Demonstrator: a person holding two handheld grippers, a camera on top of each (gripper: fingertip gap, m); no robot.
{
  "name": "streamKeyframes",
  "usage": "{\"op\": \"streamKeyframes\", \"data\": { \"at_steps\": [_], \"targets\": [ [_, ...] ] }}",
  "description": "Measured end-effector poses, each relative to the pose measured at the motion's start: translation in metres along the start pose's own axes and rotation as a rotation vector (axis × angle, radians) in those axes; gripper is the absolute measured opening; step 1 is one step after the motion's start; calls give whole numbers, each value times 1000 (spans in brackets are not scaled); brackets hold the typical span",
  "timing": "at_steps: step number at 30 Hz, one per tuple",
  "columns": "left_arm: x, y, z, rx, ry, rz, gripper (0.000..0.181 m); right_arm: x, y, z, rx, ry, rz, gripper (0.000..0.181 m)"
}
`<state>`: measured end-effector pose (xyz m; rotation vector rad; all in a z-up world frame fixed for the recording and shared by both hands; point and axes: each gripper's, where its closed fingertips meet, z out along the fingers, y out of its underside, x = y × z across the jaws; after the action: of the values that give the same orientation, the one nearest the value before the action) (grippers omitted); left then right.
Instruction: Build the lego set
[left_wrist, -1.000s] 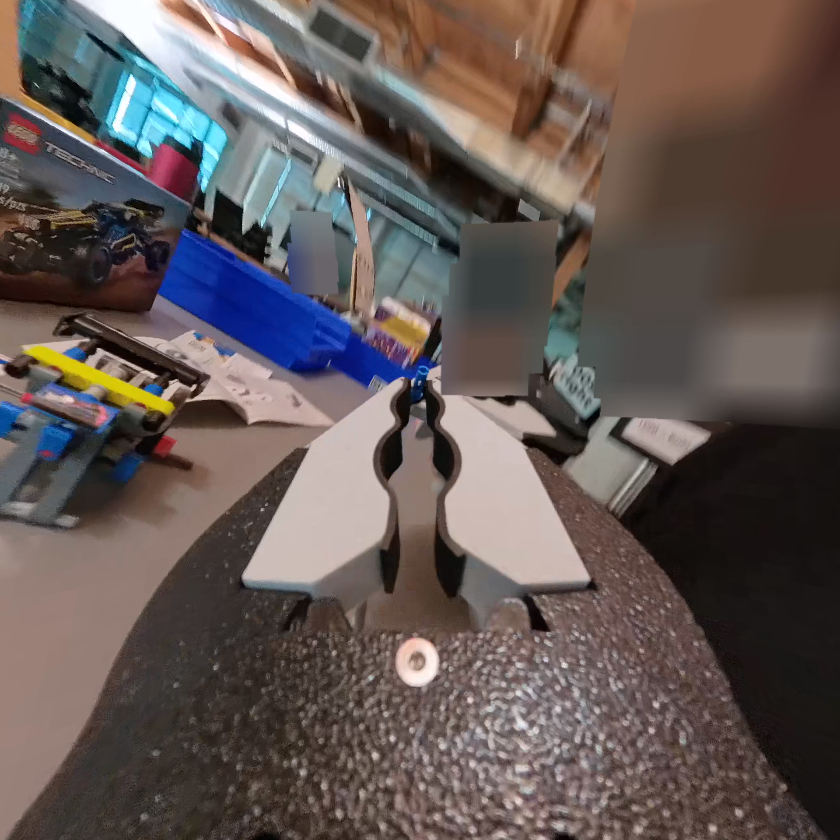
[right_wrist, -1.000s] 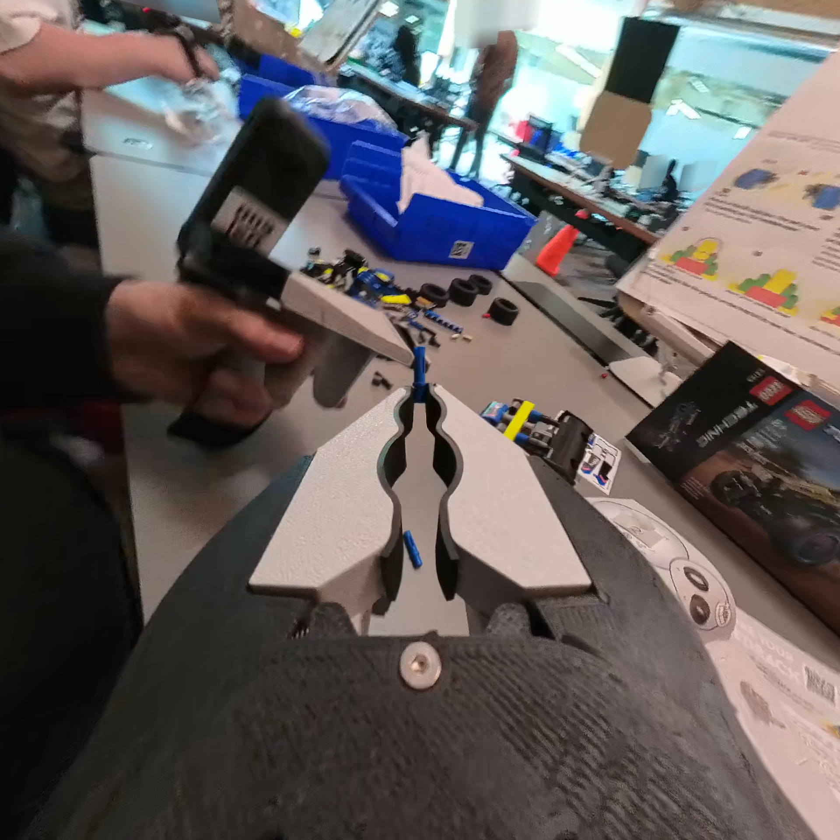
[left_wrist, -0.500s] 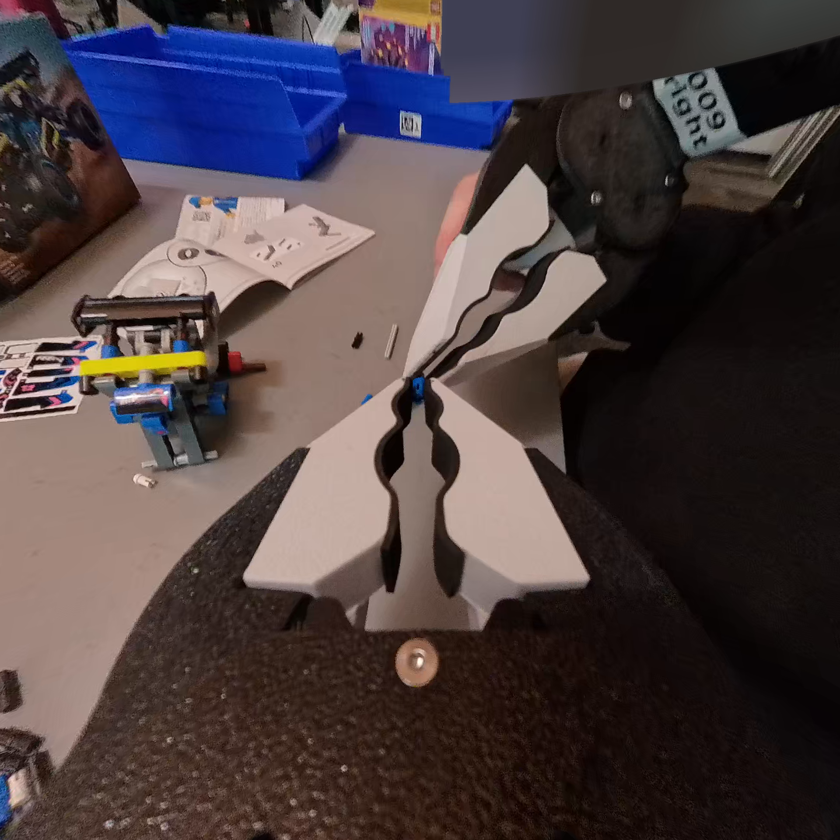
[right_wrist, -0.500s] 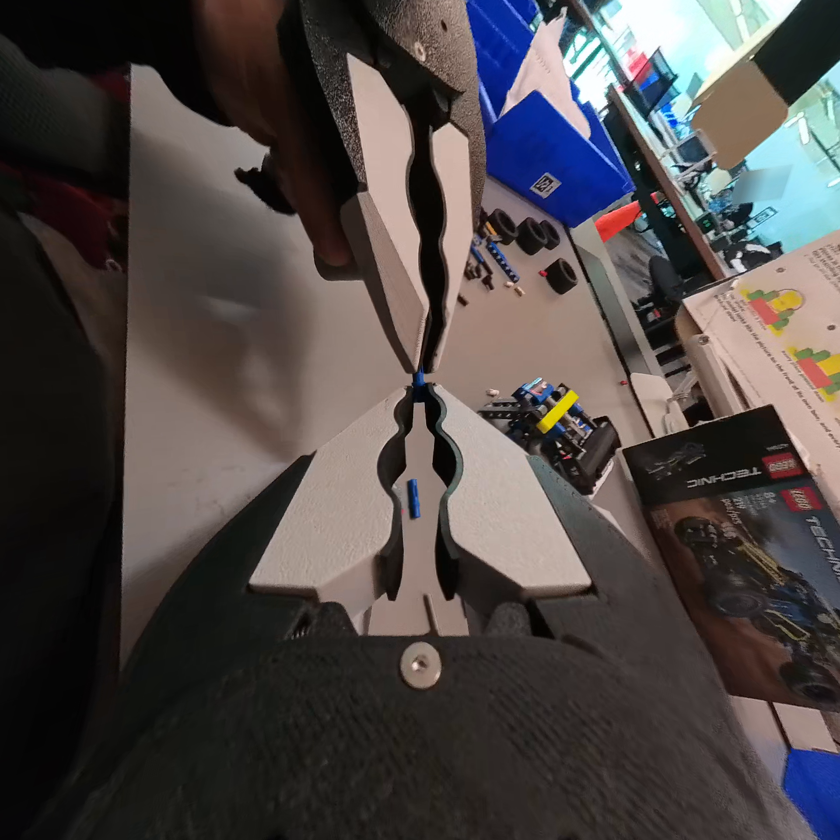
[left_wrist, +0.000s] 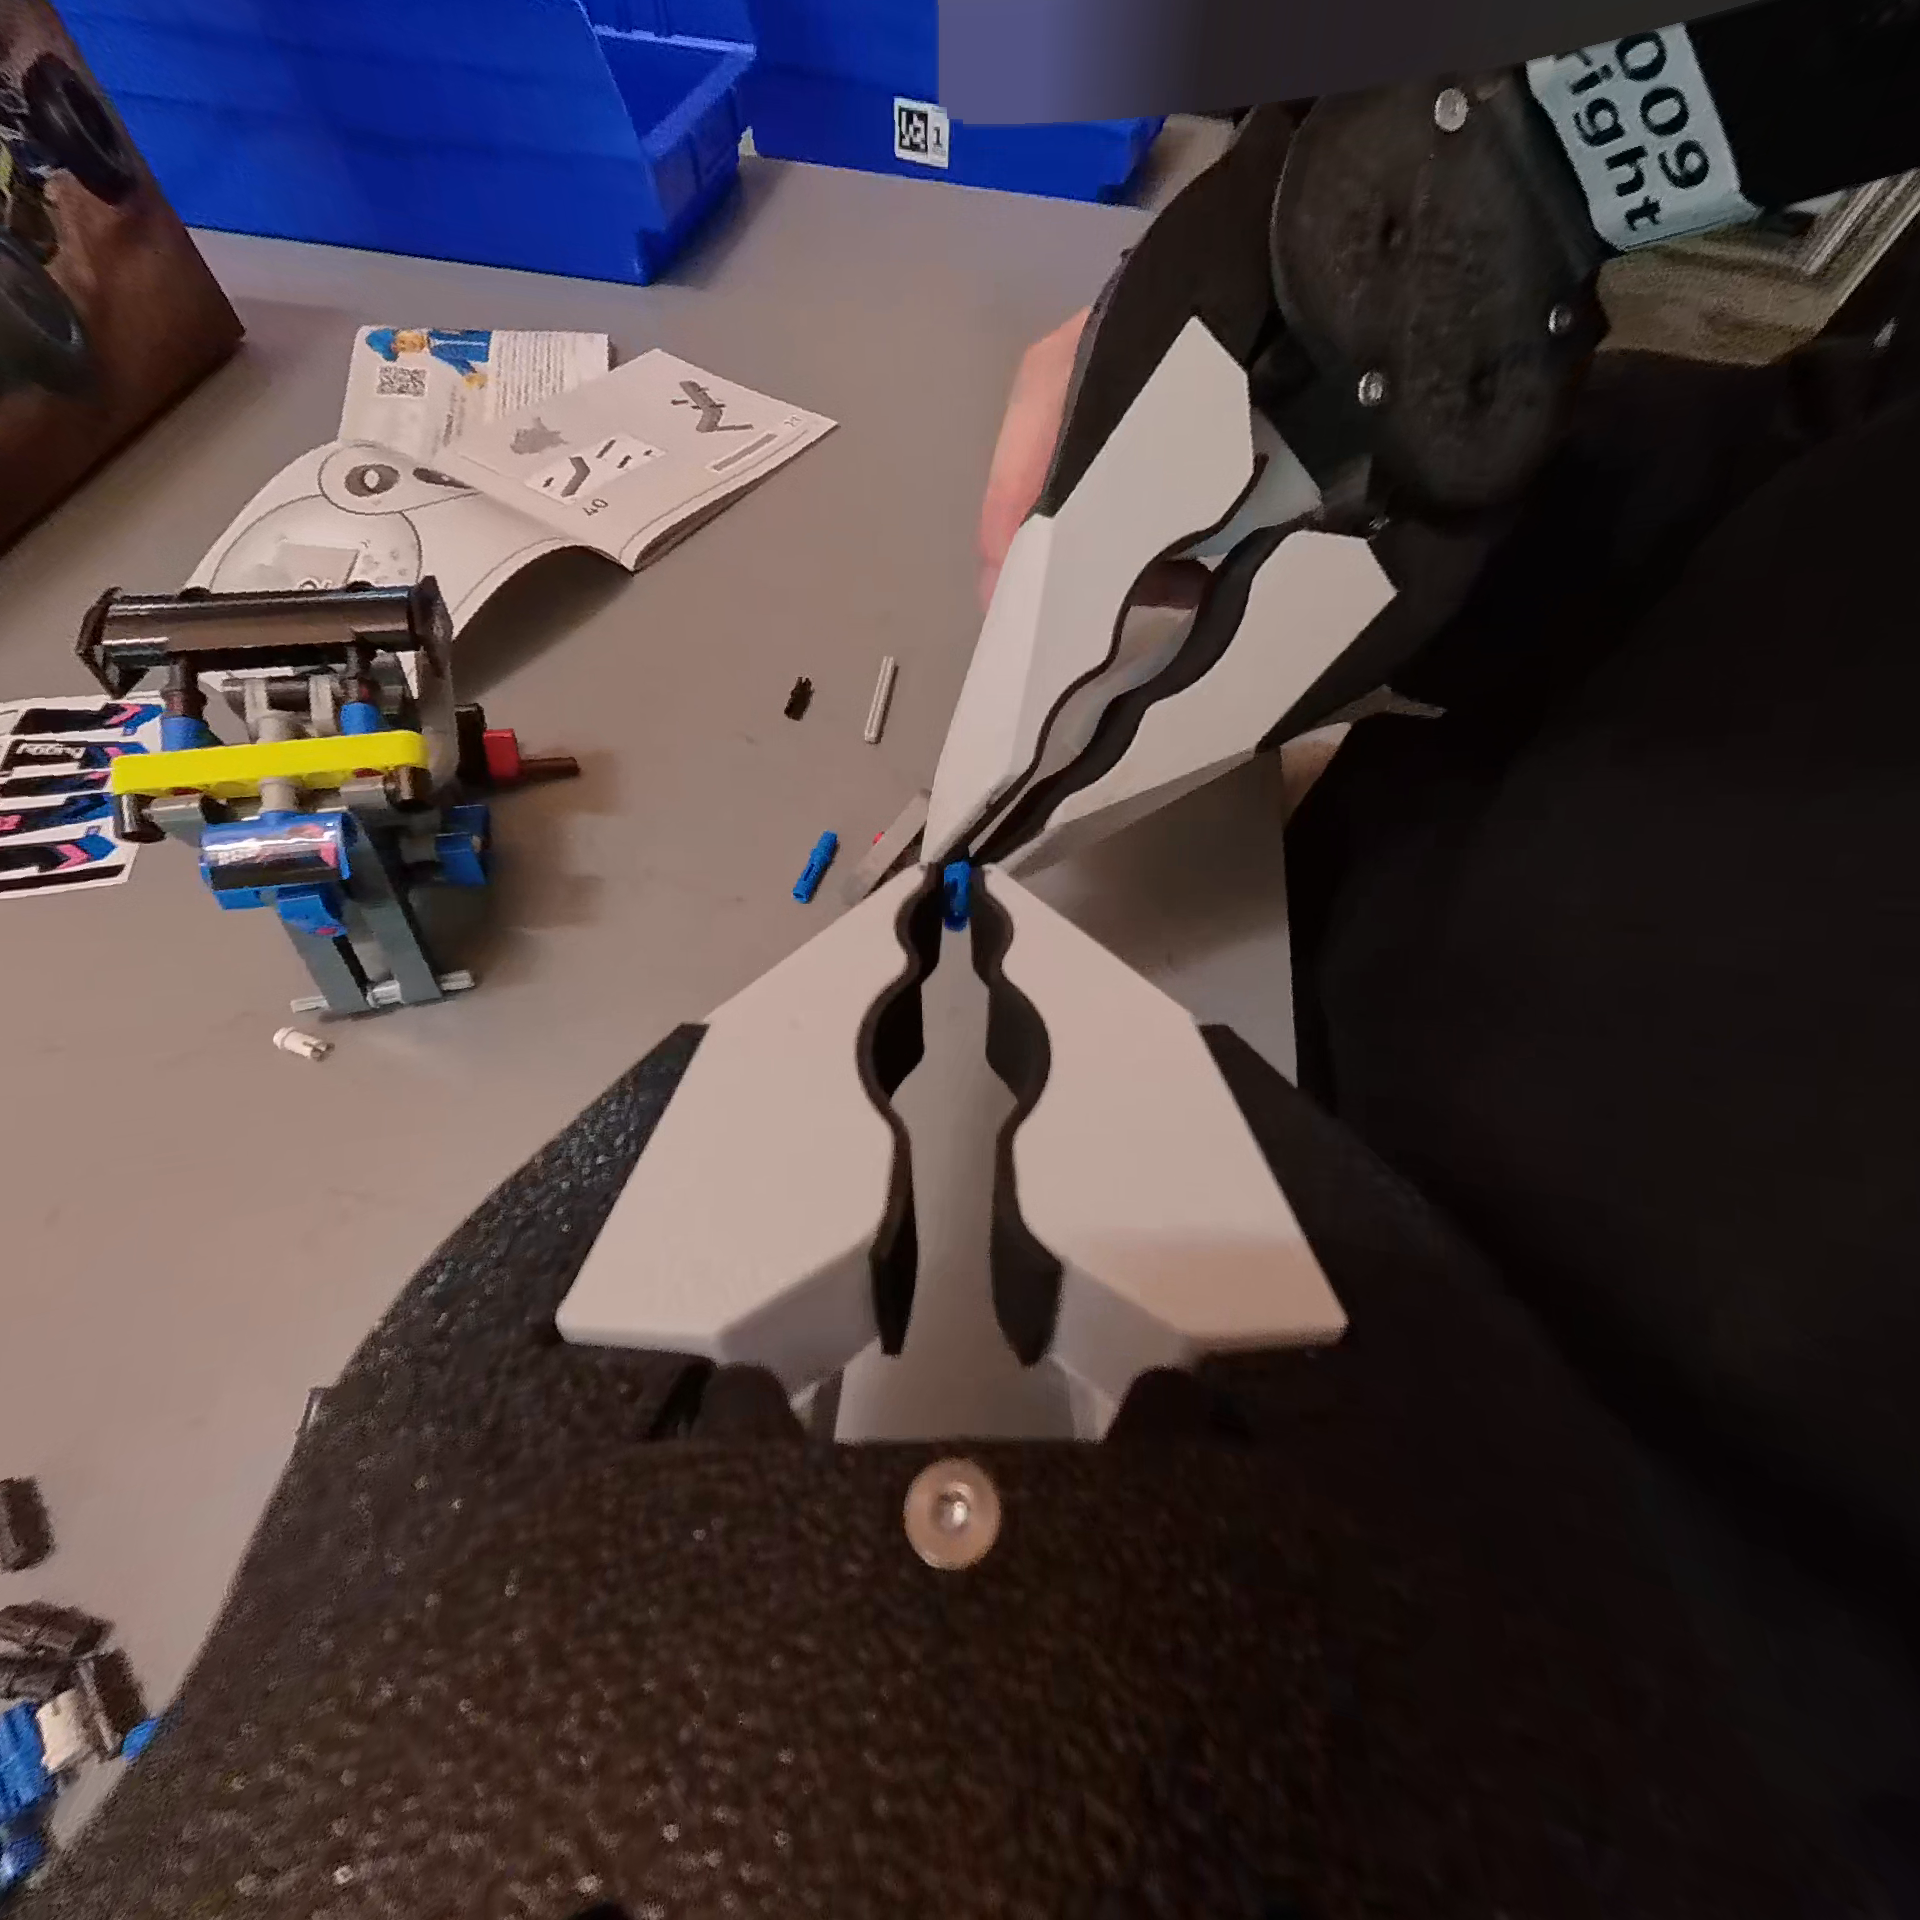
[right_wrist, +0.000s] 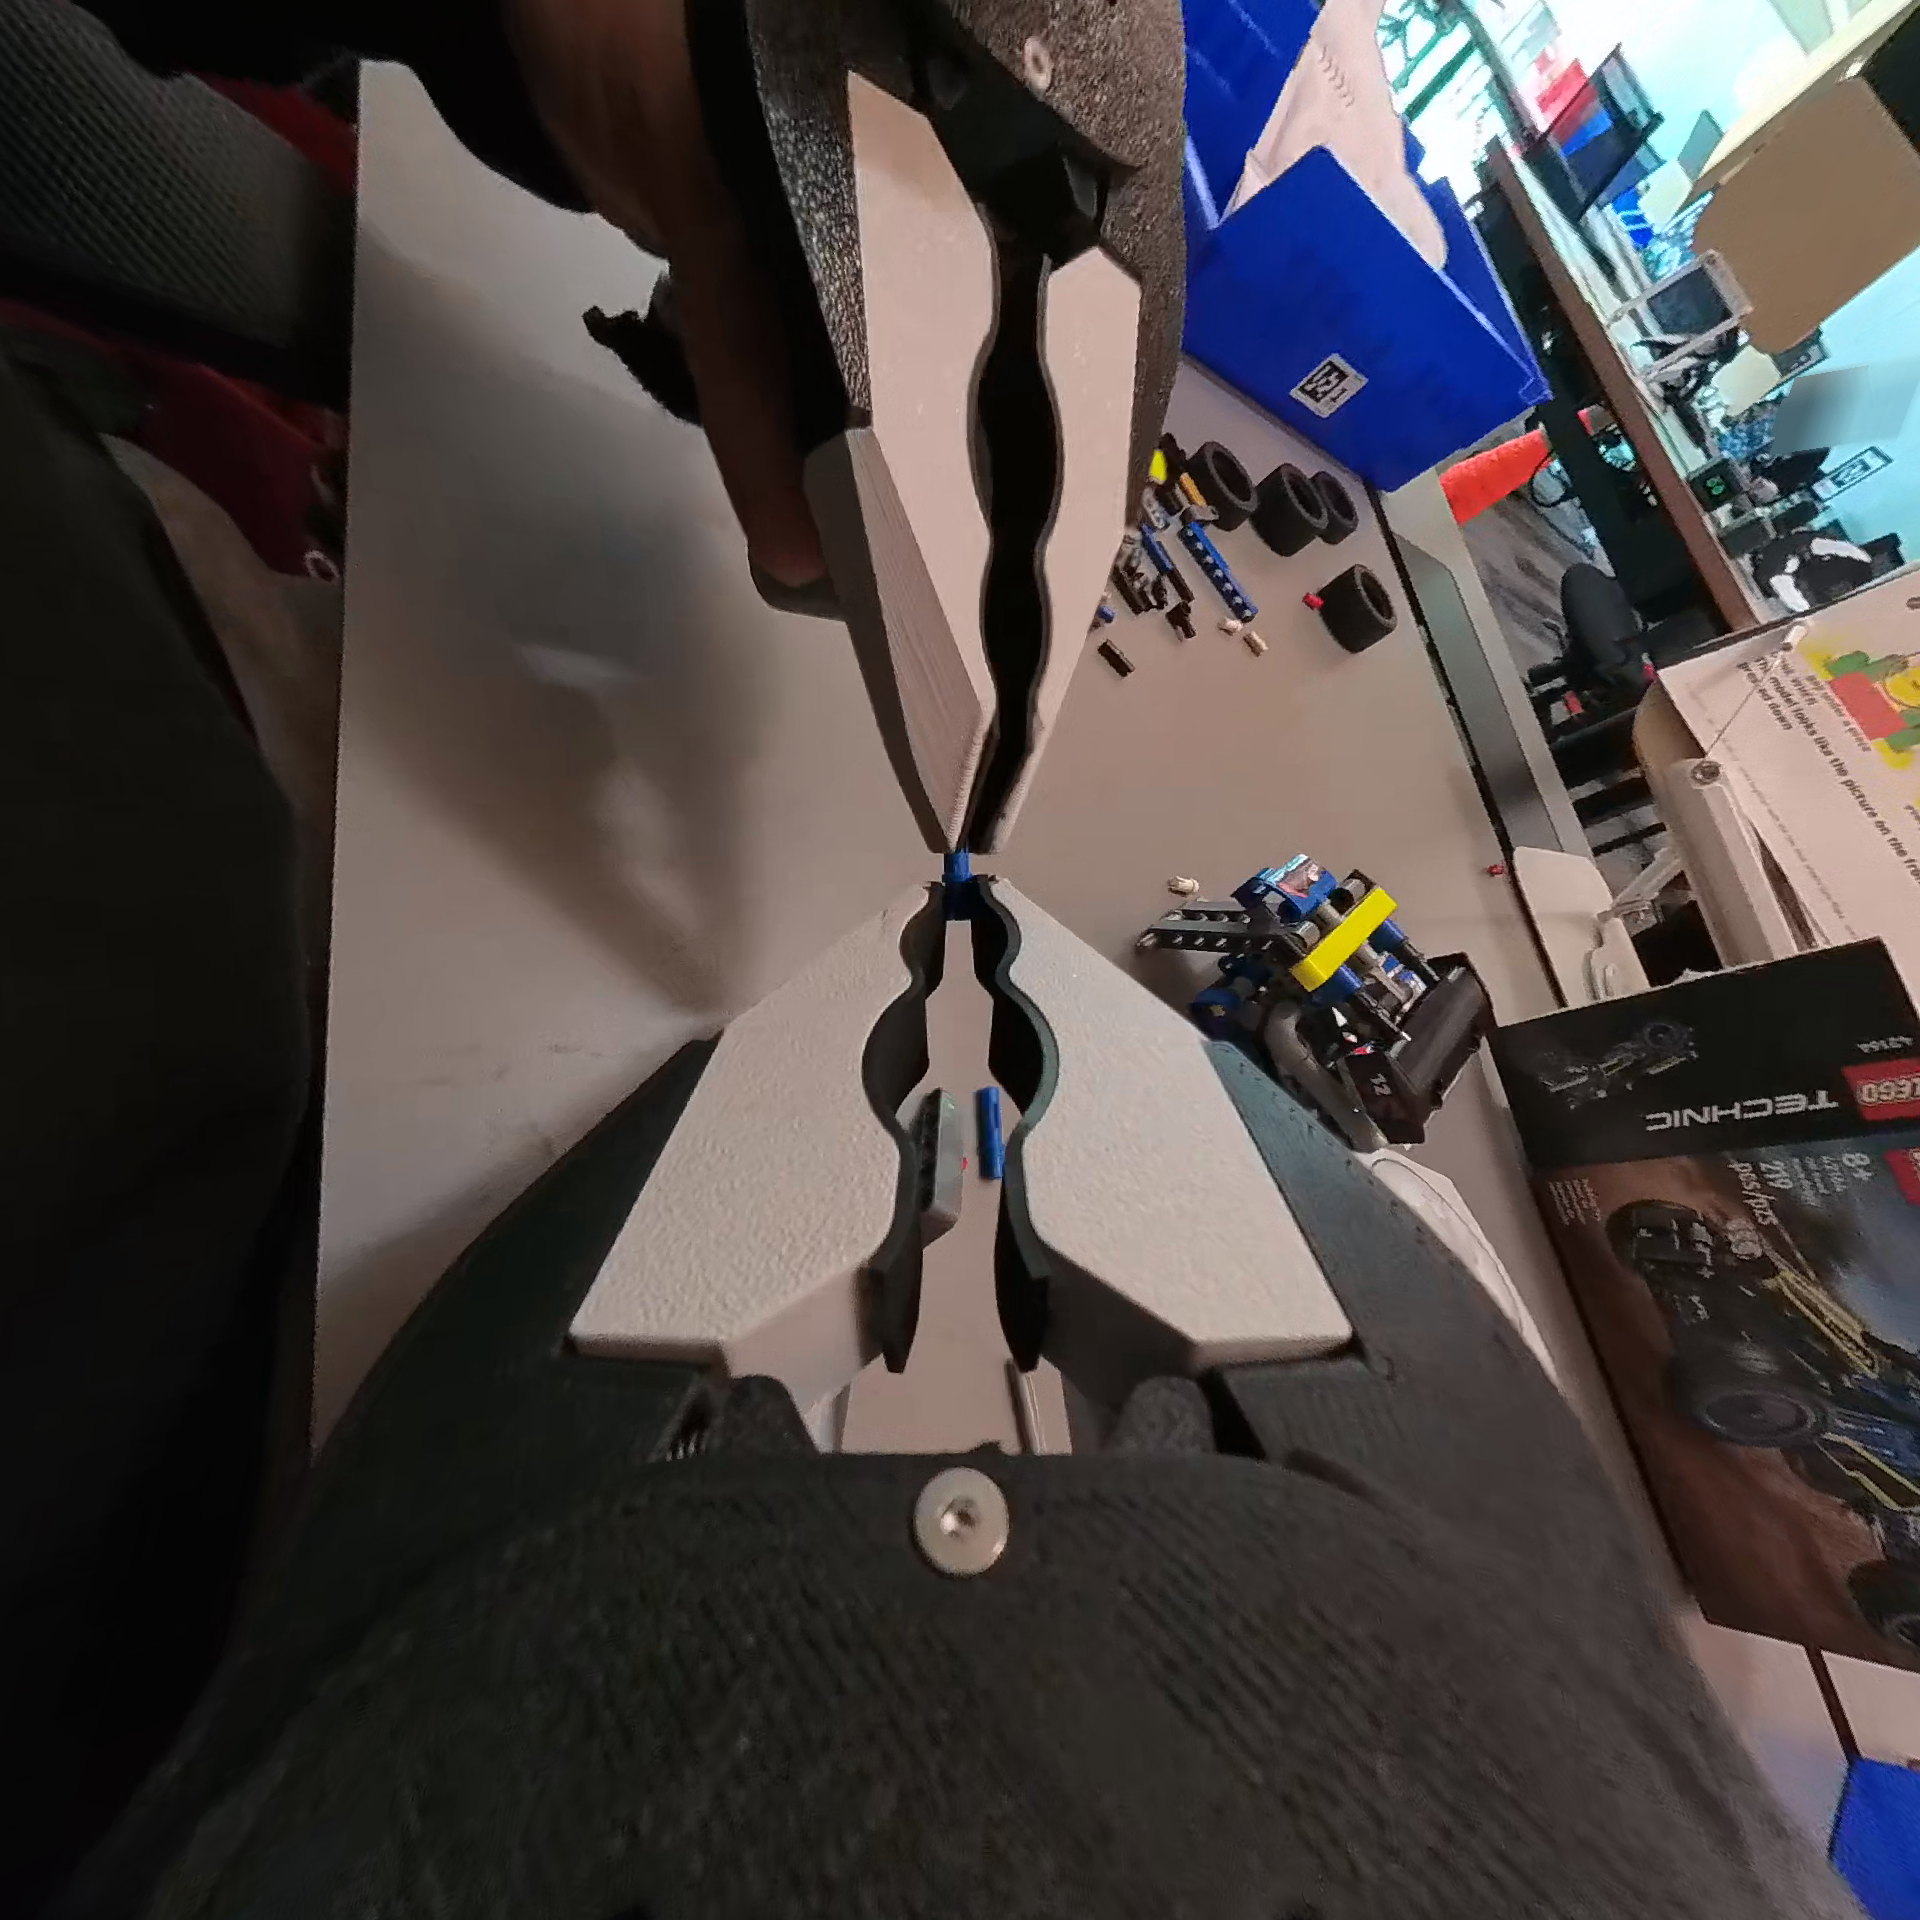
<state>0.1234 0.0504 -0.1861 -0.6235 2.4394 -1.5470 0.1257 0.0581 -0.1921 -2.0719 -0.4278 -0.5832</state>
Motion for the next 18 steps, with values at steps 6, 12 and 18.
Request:
{"op": "streamKeyframes", "data": {
  "at_steps": [6, 12, 18],
  "targets": [
    [0, 3, 2, -21, -2, -7, 2, 1, 0, -1, 9, -7, 32, 3],
    [-2, 10, 8, -57, -60, 58, 2, 3, 15, -7, -69, -21, 169, 9],
    [-3, 15, 20, -72, -229, 263, 2, 4, 54, -21, -123, -68, 610, 26]
  ]
}}
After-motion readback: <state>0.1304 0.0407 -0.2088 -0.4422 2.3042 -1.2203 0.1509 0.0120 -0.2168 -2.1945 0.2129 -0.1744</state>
